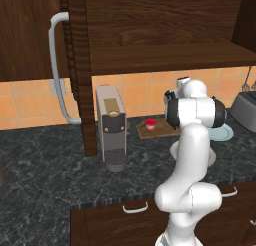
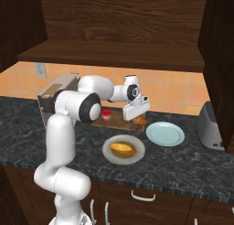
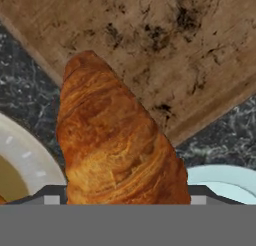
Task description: From the different types of pastries on the counter, select a croissant and place it on the cutting board. Then retrieve a jar of jam from the cabinet and place it alongside the croissant on the cutting board.
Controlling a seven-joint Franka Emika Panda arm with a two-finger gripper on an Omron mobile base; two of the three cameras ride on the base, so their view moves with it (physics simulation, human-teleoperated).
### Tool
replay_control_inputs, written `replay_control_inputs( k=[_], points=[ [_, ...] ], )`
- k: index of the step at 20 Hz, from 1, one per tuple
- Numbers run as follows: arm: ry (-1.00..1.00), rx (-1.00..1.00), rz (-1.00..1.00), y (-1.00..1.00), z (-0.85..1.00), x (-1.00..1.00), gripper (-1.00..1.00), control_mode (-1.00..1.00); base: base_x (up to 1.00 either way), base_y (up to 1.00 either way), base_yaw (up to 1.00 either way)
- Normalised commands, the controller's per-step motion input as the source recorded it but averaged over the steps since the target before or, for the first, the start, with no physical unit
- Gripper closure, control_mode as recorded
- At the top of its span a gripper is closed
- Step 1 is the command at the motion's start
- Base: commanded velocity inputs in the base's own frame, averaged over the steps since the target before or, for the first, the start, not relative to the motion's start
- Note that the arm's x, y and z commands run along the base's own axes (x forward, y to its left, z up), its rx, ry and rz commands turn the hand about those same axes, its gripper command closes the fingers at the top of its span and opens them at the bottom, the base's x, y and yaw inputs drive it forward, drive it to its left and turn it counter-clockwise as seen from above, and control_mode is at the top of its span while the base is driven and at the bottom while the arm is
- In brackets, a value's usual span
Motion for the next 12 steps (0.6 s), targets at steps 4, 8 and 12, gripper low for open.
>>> replay_control_inputs(
  k=[4, 8, 12],
  points=[
    [0.09, 0.00, 0.00, 0.33, 0.18, 0.30, 1.00, -1.00, 0.00, 0.00, 0.00],
    [0.05, 0.00, 0.00, 0.36, 0.08, 0.23, 1.00, -1.00, 0.00, 0.00, 0.00],
    [0.08, 0.00, -0.03, 0.37, 0.00, 0.17, 1.00, -1.00, 0.00, 0.00, 0.00]
  ],
)
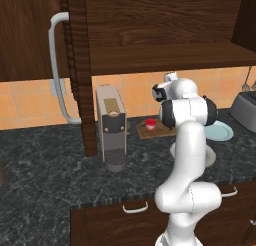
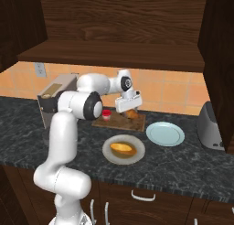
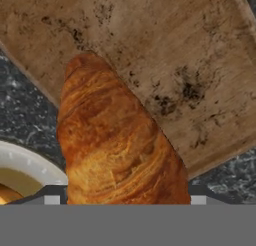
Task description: From the different types of pastries on the counter, select a croissant and place it on the cutting board. Then retrieve a jar of jam from the cabinet and place it alongside the croissant on the cutting board.
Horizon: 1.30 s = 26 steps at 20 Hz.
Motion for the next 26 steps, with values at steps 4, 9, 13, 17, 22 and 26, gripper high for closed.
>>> replay_control_inputs(
  k=[4, 9, 13, 17, 22, 26],
  points=[
    [0.04, 0.00, -0.05, 0.13, 0.00, 0.18, 1.00, -1.00, 0.00, 0.00, 0.00],
    [0.00, 0.00, -0.06, 0.01, 0.00, 0.10, 1.00, -1.00, 0.00, 0.00, 0.00],
    [0.00, 0.00, -0.08, 0.08, -0.13, 0.05, 1.00, -1.00, 0.00, 0.00, 0.00],
    [0.00, 0.00, -0.09, 0.02, -0.27, 0.02, 1.00, -1.00, 0.00, 0.00, 0.00],
    [-0.02, 0.00, -0.08, 0.02, -0.29, 0.03, 1.00, -1.00, 0.00, 0.00, 0.00],
    [-0.08, 0.00, -0.06, 0.00, -0.27, 0.00, 1.00, -1.00, 0.00, 0.00, 0.00]
  ],
)
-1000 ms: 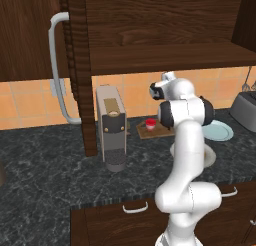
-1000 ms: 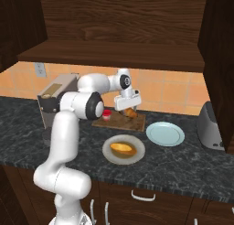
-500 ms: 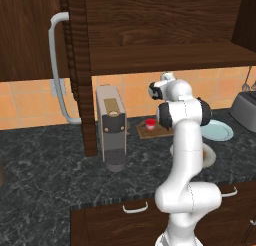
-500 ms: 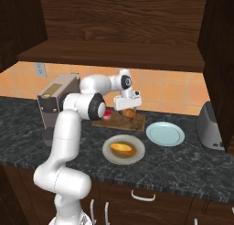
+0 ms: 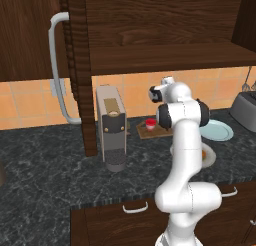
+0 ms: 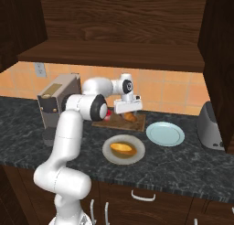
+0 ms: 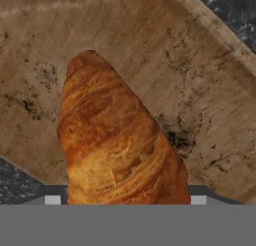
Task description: From the different types of pastries on the counter, select a croissant and place it on the cutting board. Then retrieve a jar of jam from the cabinet and place it alongside the croissant on the cutting board.
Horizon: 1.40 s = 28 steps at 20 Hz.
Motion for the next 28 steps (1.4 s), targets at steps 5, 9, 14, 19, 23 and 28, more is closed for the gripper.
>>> replay_control_inputs(
  k=[5, 9, 14, 19, 23, 28],
  points=[
    [-0.03, 0.00, -0.01, 0.00, -0.06, 0.01, 1.00, -1.00, 0.00, 0.00, 0.00],
    [-0.08, 0.00, 0.00, 0.00, -0.20, 0.00, 1.00, -1.00, 0.00, 0.00, 0.00],
    [-0.11, 0.00, 0.00, 0.00, -0.17, 0.03, 1.00, -1.00, 0.00, 0.00, 0.00],
    [-0.05, 0.00, 0.00, 0.00, -0.05, 0.00, -1.00, -1.00, 0.00, 0.00, 0.00],
    [0.01, 0.05, 0.00, 0.00, 0.18, 0.00, -1.00, -1.00, 0.00, 0.00, 0.00],
    [0.07, 0.02, 0.00, 0.00, 0.32, 0.00, -1.00, -1.00, 0.00, 0.00, 0.00]
  ],
)
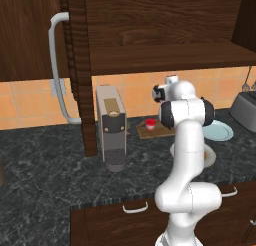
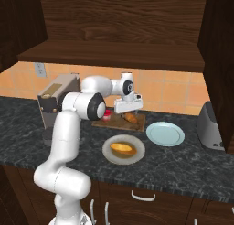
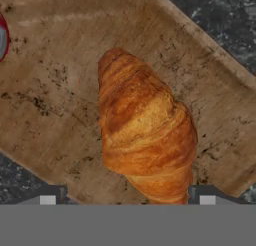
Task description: From the different types of pastries on the counter, select a croissant and place it on the cutting board. Then retrieve a jar of jam from the cabinet and place it alongside the croissant on the cutting board.
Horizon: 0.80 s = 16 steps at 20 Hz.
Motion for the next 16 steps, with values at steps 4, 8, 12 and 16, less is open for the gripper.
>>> replay_control_inputs(
  k=[4, 8, 12, 16],
  points=[
    [0.09, 0.01, 0.00, 0.00, 0.32, 0.00, -1.00, -1.00, 0.00, 0.00, 0.00],
    [0.07, 0.01, 0.00, 0.00, 0.31, -0.12, -1.00, -1.00, 0.00, 0.00, 0.00],
    [-0.06, 0.01, 0.00, 0.00, 0.00, -0.62, -1.00, -1.00, 0.00, 0.00, 0.00],
    [-0.01, 0.01, 0.00, 0.00, 0.00, -0.56, -1.00, -1.00, 0.00, 0.00, 0.00]
  ],
)
